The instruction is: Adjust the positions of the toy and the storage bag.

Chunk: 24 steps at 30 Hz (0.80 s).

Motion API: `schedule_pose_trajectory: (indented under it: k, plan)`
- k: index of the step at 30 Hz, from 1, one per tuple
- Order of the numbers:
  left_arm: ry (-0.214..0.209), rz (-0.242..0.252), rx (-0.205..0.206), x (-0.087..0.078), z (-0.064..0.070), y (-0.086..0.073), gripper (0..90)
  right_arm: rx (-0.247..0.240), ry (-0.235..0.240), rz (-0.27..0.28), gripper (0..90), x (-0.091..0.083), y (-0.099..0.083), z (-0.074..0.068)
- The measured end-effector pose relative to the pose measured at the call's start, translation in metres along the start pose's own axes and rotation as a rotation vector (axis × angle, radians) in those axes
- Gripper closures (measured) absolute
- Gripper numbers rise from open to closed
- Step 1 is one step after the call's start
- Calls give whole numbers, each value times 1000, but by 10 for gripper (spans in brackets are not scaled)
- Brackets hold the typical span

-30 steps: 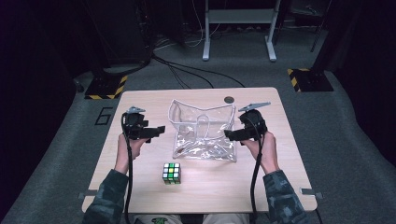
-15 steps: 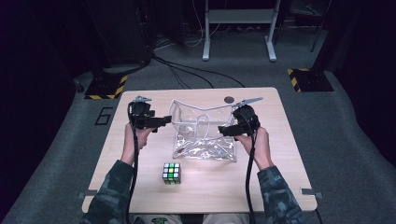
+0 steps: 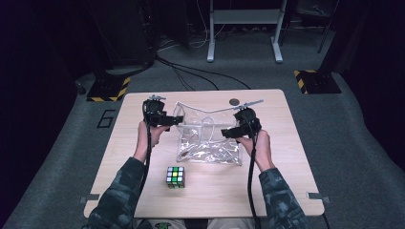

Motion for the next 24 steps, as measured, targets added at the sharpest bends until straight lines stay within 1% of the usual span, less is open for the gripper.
schedule_pose_trajectory:
  k: [4, 5, 6, 7, 8, 9, 10, 11, 12, 13, 14, 15, 16, 17, 18, 19, 20, 21, 22, 23, 24]
  plan:
    - [-7, -15, -3, 5, 1, -1, 174, 4, -3, -8, 154, 3, 0, 1]
    - [-10, -20, 0, 6, 1, -2, 183, 9, -7, -14, 162, 4, 0, 2]
    - [-22, -28, 3, 8, 2, -2, 209, 8, -8, -13, 182, 4, -1, 3]
    - [-22, -28, 3, 8, 2, -2, 267, 8, -8, -13, 182, 4, -1, 3]
    - [-37, -36, 3, 11, 3, -3, 319, 12, -16, -13, 242, 5, -1, 4]
    - [-37, -36, 3, 11, 3, -3, 346, 14, -22, -16, 267, 6, -2, 4]
    - [-46, -43, 9, 12, 3, -4, 346, 14, -22, -16, 267, 6, -2, 4]
    - [-53, -49, 16, 13, 4, -5, 396, 19, -25, -20, 295, 6, -2, 5]
    - [-57, -61, 27, 14, 5, -7, 479, 21, -32, -25, 364, 7, -3, 7]
    - [-57, -61, 27, 14, 5, -7, 552, 22, -31, -28, 434, 7, -4, 8]
    - [-51, -68, 33, 15, 7, -7, 552, 22, -31, -28, 434, 7, -4, 8]
    - [-25, -80, 57, 16, 9, -7, 661, 14, -40, -33, 536, 7, -6, 9]
    - [12, -100, 92, 17, 11, -7, 689, 1, -47, -22, 575, 7, -7, 9]
    - [12, -100, 92, 17, 11, -7, 722, -8, -60, -20, 624, 7, -8, 9]
    - [39, -108, 102, 17, 12, -7, 759, -15, -72, -22, 659, 8, -9, 9]
    - [48, -112, 110, 16, 10, -7, 809, -18, -73, -27, 699, 8, -10, 10]
    - [48, -112, 110, 16, 10, -7, 839, -18, -73, -27, 699, 8, -10, 10]
    - [52, -109, 106, 16, 8, -7, 859, -22, -91, -21, 769, 6, -10, 13]
    - [54, -108, 107, 15, 8, -7, 875, -18, -92, -14, 794, 5, -10, 14]
    - [54, -108, 107, 15, 8, -7, 881, -18, -92, -14, 794, 5, -10, 14]
    - [57, -107, 110, 15, 7, -7, 883, -15, -102, 0, 838, 3, -9, 17]
Point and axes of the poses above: each handheld gripper's, and its own axes: x roughly forward along the jaws, y roughly out of its top, z roughly to its right, the point moved 3 cm from there along x, roughly forward along the jaws, and after that the axes turned 14 degrees about x, right-handed, at the moved point
